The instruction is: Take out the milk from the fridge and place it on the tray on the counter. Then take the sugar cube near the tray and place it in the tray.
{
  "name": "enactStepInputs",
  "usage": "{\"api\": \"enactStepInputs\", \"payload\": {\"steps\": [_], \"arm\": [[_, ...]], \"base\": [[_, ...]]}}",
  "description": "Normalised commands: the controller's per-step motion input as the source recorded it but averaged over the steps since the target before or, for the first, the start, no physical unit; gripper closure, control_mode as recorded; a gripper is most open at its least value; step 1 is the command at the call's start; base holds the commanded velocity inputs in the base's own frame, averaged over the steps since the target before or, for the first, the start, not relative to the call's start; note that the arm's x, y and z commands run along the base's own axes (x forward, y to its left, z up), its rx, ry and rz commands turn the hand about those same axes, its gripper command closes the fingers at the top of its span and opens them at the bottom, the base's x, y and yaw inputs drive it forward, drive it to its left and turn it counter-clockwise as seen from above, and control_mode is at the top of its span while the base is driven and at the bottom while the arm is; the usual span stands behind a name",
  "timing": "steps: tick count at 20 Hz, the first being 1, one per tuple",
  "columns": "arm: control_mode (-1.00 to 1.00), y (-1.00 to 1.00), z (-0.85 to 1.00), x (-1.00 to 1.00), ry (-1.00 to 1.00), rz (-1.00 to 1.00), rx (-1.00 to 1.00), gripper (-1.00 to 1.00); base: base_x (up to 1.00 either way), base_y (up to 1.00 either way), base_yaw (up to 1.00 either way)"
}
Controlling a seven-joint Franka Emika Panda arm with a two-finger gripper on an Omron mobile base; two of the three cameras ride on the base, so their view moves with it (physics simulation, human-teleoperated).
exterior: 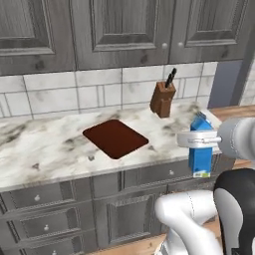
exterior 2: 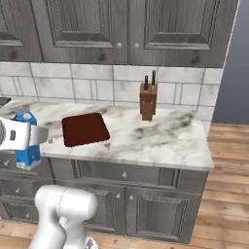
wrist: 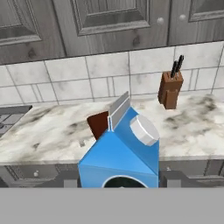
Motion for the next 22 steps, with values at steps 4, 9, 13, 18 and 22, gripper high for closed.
{"api": "enactStepInputs", "payload": {"steps": [4, 9, 13, 18, 22], "arm": [[1.00, 0.00, 0.00, 0.00, 0.00, 0.00, 0.00, 1.00], [1.00, 0.00, 0.00, 0.00, 0.00, 0.00, 0.00, 1.00], [1.00, 0.00, 0.00, 0.00, 0.00, 0.00, 0.00, 1.00], [1.00, 0.00, 0.00, 0.00, 0.00, 0.00, 0.00, 1.00], [1.00, 0.00, 0.00, 0.00, 0.00, 0.00, 0.00, 1.00]], "base": [[0.16, 0.49, -0.01], [0.80, 0.03, 0.00], [0.95, 0.06, 0.00], [0.91, 0.18, 0.03], [0.66, 0.00, 0.13]]}}
